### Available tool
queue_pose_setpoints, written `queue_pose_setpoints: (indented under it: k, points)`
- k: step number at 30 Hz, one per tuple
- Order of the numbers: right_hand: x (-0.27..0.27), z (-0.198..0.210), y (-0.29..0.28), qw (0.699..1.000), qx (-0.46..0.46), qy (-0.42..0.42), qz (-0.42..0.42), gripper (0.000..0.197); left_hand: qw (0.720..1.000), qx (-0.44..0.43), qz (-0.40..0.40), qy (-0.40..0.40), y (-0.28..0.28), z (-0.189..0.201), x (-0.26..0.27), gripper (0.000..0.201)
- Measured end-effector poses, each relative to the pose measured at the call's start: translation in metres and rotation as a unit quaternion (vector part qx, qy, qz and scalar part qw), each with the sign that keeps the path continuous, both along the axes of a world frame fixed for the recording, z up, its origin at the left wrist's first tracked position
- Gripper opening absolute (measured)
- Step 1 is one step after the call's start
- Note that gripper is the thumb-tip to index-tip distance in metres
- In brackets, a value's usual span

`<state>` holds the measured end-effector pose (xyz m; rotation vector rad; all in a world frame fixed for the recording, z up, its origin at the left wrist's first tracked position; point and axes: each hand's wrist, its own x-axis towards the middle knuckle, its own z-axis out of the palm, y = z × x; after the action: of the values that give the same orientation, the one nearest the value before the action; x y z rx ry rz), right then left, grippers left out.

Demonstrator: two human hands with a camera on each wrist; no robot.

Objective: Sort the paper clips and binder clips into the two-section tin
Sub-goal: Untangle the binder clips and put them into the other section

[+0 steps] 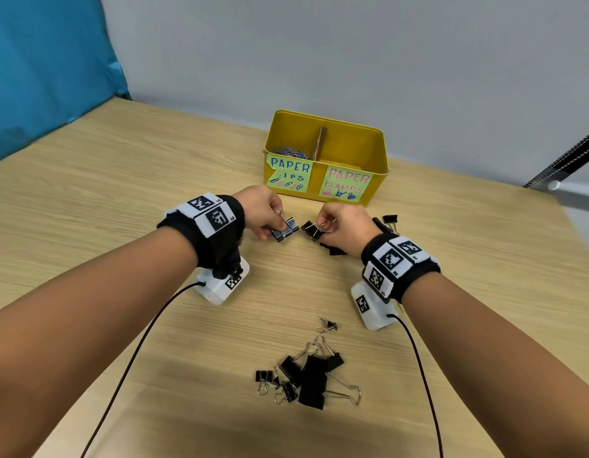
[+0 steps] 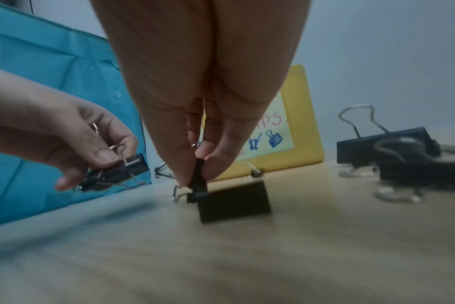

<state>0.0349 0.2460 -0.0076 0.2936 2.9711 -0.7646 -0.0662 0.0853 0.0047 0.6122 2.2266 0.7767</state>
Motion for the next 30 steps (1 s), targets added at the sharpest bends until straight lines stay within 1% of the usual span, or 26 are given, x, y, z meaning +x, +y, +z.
queue_pose_setpoints:
  k: [1, 3, 5, 6, 7, 9, 11, 13, 16, 19, 20, 22, 24, 25, 26, 27, 28, 29, 30]
  points:
    - [0.0, 0.005, 0.001, 1.0, -0.013, 0.013, -0.006, 0.018, 1.0, 0.008, 0.003, 0.001, 0.001, 0.004, -0.001, 0.021]
    - [-0.001, 0.02, 0.008, 0.994, -0.076, 0.062, -0.041, 0.02, 0.999, 0.041, 0.012, -0.001, 0.006, 0.015, -0.003, 0.018]
    - [-0.007, 0.041, 0.018, 0.976, -0.147, 0.128, -0.098, 0.021, 0.995, 0.098, 0.026, 0.006, 0.014, 0.034, -0.005, 0.014]
    - [-0.013, 0.051, 0.025, 0.965, -0.16, 0.162, -0.13, 0.022, 0.991, 0.128, 0.037, 0.016, 0.022, 0.045, -0.007, 0.012]
    - [-0.019, 0.06, 0.032, 0.955, -0.156, 0.193, -0.161, 0.022, 0.986, 0.155, 0.049, 0.031, 0.03, 0.055, -0.008, 0.011]
    - [-0.035, 0.073, 0.047, 0.947, -0.1, 0.222, -0.211, 0.026, 0.979, 0.176, 0.065, 0.082, 0.052, 0.074, -0.011, 0.011]
    - [-0.05, 0.077, 0.056, 0.955, -0.019, 0.192, -0.225, 0.028, 0.973, 0.155, 0.061, 0.158, 0.075, 0.085, -0.015, 0.004]
    - [-0.061, 0.075, 0.059, 0.964, 0.026, 0.152, -0.215, 0.029, 0.965, 0.118, 0.051, 0.228, 0.098, 0.087, -0.02, 0.016]
    - [-0.064, 0.076, 0.061, 0.967, 0.017, 0.14, -0.213, 0.032, 0.962, 0.07, 0.021, 0.263, 0.117, 0.086, -0.024, 0.033]
    - [-0.055, 0.071, 0.07, 0.959, -0.001, 0.161, -0.232, 0.031, 0.964, 0.022, -0.03, 0.264, 0.118, 0.078, -0.029, 0.057]
    - [-0.049, 0.068, 0.075, 0.954, -0.002, 0.167, -0.247, 0.03, 0.963, 0.01, -0.044, 0.266, 0.115, 0.075, -0.028, 0.062]
    - [-0.035, 0.057, 0.086, 0.945, 0.006, 0.16, -0.284, 0.029, 0.956, 0.007, -0.064, 0.288, 0.109, 0.069, -0.024, 0.064]
    - [-0.018, 0.044, 0.095, 0.948, 0.016, 0.11, -0.3, 0.028, 0.941, 0.047, -0.065, 0.327, 0.101, 0.063, -0.012, 0.059]
    - [-0.01, 0.039, 0.098, 0.956, 0.022, 0.06, -0.287, 0.027, 0.933, 0.08, -0.066, 0.345, 0.097, 0.06, -0.004, 0.052]
    - [-0.004, 0.034, 0.1, 0.965, 0.024, -0.01, -0.26, 0.033, 0.926, 0.109, -0.076, 0.352, 0.093, 0.057, 0.004, 0.042]
    - [0.003, 0.03, 0.101, 0.97, 0.021, -0.093, -0.224, 0.048, 0.924, 0.127, -0.1, 0.346, 0.091, 0.051, 0.013, 0.033]
    - [0.007, 0.026, 0.101, 0.968, 0.015, -0.167, -0.189, 0.066, 0.926, 0.127, -0.137, 0.328, 0.089, 0.046, 0.022, 0.027]
    - [0.01, 0.022, 0.099, 0.962, 0.01, -0.218, -0.163, 0.082, 0.93, 0.105, -0.179, 0.304, 0.089, 0.038, 0.029, 0.028]
    - [0.012, 0.018, 0.098, 0.959, 0.009, -0.241, -0.147, 0.092, 0.931, 0.058, -0.222, 0.282, 0.09, 0.031, 0.035, 0.035]
